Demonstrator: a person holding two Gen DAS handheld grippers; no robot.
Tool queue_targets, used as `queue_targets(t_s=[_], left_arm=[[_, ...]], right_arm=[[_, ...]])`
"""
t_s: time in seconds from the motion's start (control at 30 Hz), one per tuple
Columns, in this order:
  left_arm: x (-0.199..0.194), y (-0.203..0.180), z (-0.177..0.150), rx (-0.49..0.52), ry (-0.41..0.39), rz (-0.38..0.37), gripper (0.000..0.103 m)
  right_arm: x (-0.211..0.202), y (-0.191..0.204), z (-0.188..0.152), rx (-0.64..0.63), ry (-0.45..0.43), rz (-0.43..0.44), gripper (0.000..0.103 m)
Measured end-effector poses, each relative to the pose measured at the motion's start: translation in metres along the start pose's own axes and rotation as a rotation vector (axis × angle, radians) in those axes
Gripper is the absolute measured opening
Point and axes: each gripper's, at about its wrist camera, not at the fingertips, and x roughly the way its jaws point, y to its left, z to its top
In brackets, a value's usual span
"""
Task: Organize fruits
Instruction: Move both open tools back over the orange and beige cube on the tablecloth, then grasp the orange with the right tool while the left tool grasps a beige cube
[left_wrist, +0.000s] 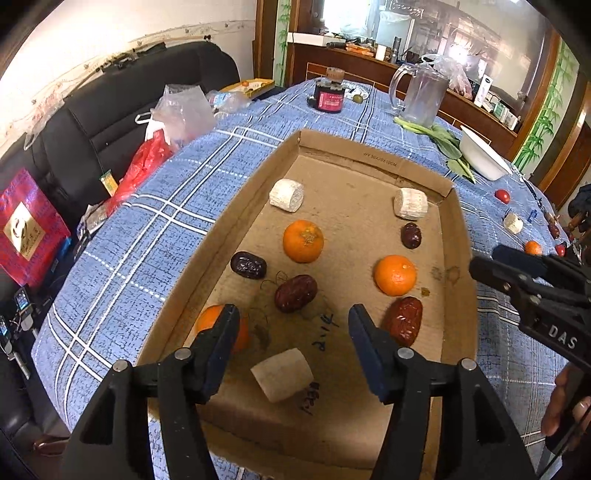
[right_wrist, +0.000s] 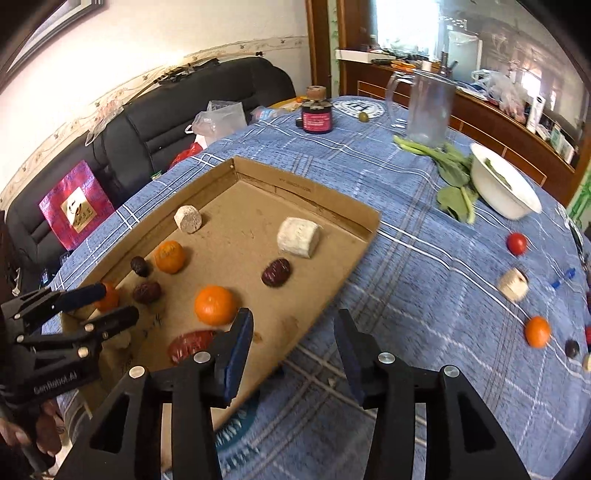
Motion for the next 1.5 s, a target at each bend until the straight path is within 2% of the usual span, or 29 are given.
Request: queue_targets(t_s=[0.17, 0.27, 0.33, 0.53, 0.6, 0.7, 0.8, 0.93, 1.1, 1.37, 1.4, 1.43, 1.5], left_arm=[[-0.009, -0.014, -0.001, 0.023, -0.022, 0.006, 0.062], [-0.012, -0.027, -0.001, 0.036, -0.027, -0.001, 0.065], [-0.012, -0.036, 0.0, 0.049, -0.031, -0.005, 0.066], [-0.014, -0.075, 0.003, 0.103, -0.037, -0.04, 0.068], [-0.014, -0.09, 0.004, 0.124, -0.04, -0.05, 0.073], [-0.013, -0.114, 0.004, 0.159, -0.033, -0.08, 0.075], [-0.009, -0.133, 0.003, 0.185, -0.015, -0.108, 0.075], [-0.002, -0.156, 0.003, 0.223, 0.003, -0.113, 0.075], [0.007, -0.175, 0.003, 0.259, 0.021, -0.106, 0.075], [0.025, -0.194, 0.014, 0.289, 0.044, -0.079, 0.075], [0.027, -0.198, 0.017, 0.293, 0.043, -0.075, 0.075], [0.03, -0.203, 0.02, 0.296, 0.042, -0.073, 0.075], [0.037, -0.215, 0.029, 0.303, 0.044, -0.079, 0.075]], right_arm=[[-0.02, -0.021, -0.02, 0.055, -0.01, -0.014, 0.05], [-0.034, -0.038, -0.033, 0.095, -0.019, -0.036, 0.051], [-0.041, -0.049, -0.041, 0.124, -0.024, -0.045, 0.054], [-0.063, -0.091, -0.066, 0.217, -0.036, -0.095, 0.056], [-0.07, -0.107, -0.075, 0.245, -0.038, -0.116, 0.057], [-0.077, -0.134, -0.086, 0.296, -0.041, -0.149, 0.064], [-0.085, -0.165, -0.094, 0.351, -0.051, -0.173, 0.065], [-0.088, -0.2, -0.091, 0.36, -0.065, -0.232, 0.065], [-0.065, -0.233, -0.071, 0.35, -0.052, -0.206, 0.065], [-0.013, -0.244, -0.044, 0.291, -0.016, -0.155, 0.065], [-0.008, -0.246, -0.044, 0.287, -0.007, -0.147, 0.06], [-0.004, -0.247, -0.043, 0.281, -0.001, -0.138, 0.041], [-0.001, -0.248, -0.042, 0.252, -0.005, -0.149, 0.038]])
